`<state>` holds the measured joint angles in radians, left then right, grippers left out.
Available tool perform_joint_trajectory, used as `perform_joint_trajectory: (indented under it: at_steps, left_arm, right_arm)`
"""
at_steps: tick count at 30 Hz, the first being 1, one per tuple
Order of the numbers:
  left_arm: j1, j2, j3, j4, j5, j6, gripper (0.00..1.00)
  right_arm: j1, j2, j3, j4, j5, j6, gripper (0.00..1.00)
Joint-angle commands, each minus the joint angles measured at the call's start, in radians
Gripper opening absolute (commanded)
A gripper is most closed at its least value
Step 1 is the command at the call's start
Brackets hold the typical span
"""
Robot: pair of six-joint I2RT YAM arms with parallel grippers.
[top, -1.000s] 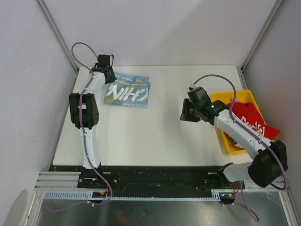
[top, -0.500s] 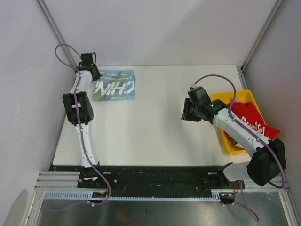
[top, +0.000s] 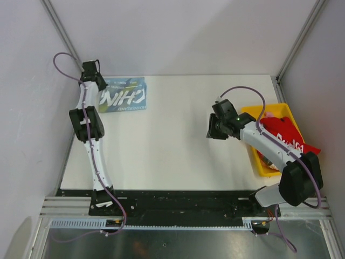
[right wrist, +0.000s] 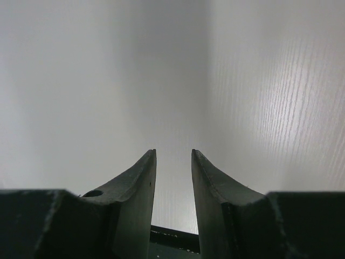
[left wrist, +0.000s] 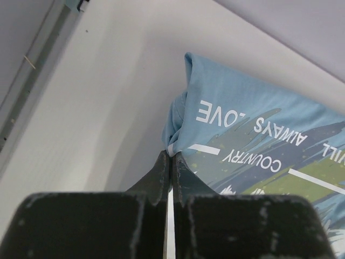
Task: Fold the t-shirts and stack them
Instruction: Put the neatly folded tshirt into the corner of the board with the left arm
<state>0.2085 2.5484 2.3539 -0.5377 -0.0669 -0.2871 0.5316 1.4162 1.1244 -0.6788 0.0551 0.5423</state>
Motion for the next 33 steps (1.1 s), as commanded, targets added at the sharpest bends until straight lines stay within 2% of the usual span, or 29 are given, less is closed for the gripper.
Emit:
perform_joint_trajectory:
  at_steps: [1, 12, 14, 15, 16, 18, 19, 21, 24, 33]
  left_arm:
    - [0.020, 0.013, 0.106, 0.036, -0.012, 0.029, 0.00]
    - [0.035, 0.051, 0.199, 0.043, -0.024, 0.066, 0.00]
    - [0.038, 0.051, 0.201, 0.044, -0.022, 0.067, 0.04]
    - [0.039, 0.048, 0.197, 0.044, -0.019, 0.065, 0.10]
    - [0.040, 0.039, 0.189, 0.043, -0.019, 0.060, 0.21]
    - [0.040, 0.004, 0.142, 0.044, -0.020, 0.040, 0.51]
    - [0.039, -0.021, 0.111, 0.044, -0.020, 0.022, 0.63]
    - [0.035, -0.086, 0.039, 0.044, -0.005, -0.024, 0.76]
    - [-0.011, -0.195, -0.076, 0.044, 0.010, -0.061, 0.87]
    - [-0.300, -0.491, -0.488, 0.047, 0.014, -0.088, 0.97]
  right_arm:
    - [-0.009, 0.017, 0.035, 0.037, -0.012, 0.007, 0.37]
    - [-0.013, 0.046, 0.044, 0.042, -0.024, 0.007, 0.37]
    - [-0.012, 0.051, 0.045, 0.047, -0.028, 0.007, 0.37]
    - [-0.012, 0.052, 0.045, 0.047, -0.030, 0.007, 0.37]
    - [-0.012, 0.053, 0.045, 0.048, -0.031, 0.006, 0.37]
    - [-0.012, 0.046, 0.045, 0.049, -0.031, 0.001, 0.37]
    - [-0.013, 0.038, 0.046, 0.048, -0.029, -0.002, 0.38]
    - [-0.018, 0.018, 0.046, 0.043, -0.017, -0.009, 0.41]
    - [-0.030, -0.019, 0.046, 0.035, -0.001, -0.015, 0.47]
    - [-0.114, -0.136, 0.041, 0.029, -0.002, -0.045, 0.67]
